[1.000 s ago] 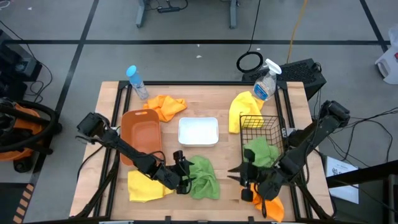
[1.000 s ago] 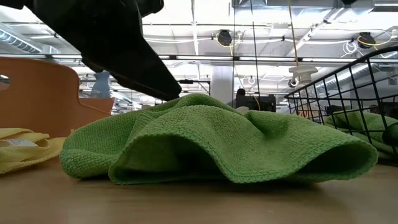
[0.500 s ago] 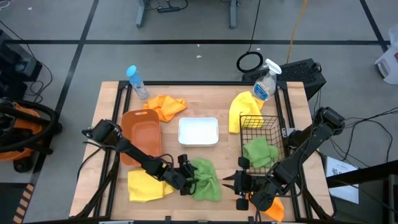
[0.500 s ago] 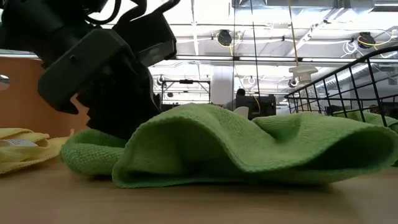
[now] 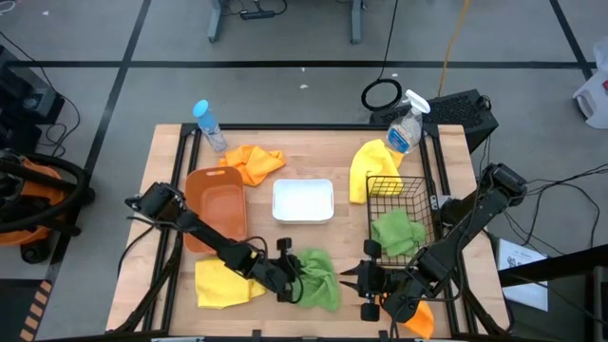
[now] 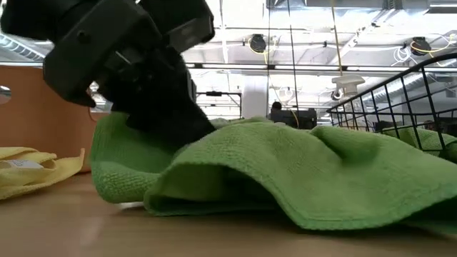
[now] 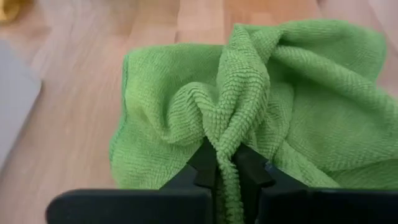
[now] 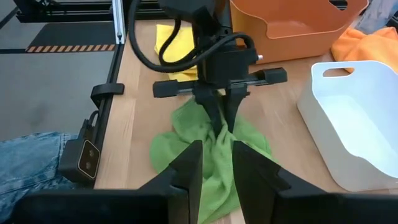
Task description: Sort microfiber towel by color & place in baskets
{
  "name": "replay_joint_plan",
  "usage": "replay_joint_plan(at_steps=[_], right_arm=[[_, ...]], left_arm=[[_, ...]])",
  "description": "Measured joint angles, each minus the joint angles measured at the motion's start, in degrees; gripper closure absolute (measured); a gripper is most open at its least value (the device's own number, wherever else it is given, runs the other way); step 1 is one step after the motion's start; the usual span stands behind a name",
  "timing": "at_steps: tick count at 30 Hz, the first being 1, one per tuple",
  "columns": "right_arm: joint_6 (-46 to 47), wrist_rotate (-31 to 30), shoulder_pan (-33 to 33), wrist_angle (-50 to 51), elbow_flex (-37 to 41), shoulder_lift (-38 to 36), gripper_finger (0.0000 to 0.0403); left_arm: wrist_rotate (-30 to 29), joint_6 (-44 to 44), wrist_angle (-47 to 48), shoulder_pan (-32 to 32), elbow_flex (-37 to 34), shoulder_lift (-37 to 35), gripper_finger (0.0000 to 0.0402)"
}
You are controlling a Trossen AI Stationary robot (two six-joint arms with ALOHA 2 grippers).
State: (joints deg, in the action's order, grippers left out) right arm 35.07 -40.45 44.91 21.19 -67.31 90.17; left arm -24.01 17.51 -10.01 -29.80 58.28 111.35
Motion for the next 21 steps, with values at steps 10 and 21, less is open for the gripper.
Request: replay_joint_plan(at_steps=[10,21], right_arm=[[-0.7,-0.1,0.3,-0.4,0.0,0.5,0.0323],[-1.4,0.0,0.6,-0.8,0.0,6.4,0.0323]], left_arm=[[-5.2,-9.8,11.4,-1.2,9.9,-5.3,0.0385],[-11.3,-17.9,13.1,-1.3,12.6,-10.5,0.0385]])
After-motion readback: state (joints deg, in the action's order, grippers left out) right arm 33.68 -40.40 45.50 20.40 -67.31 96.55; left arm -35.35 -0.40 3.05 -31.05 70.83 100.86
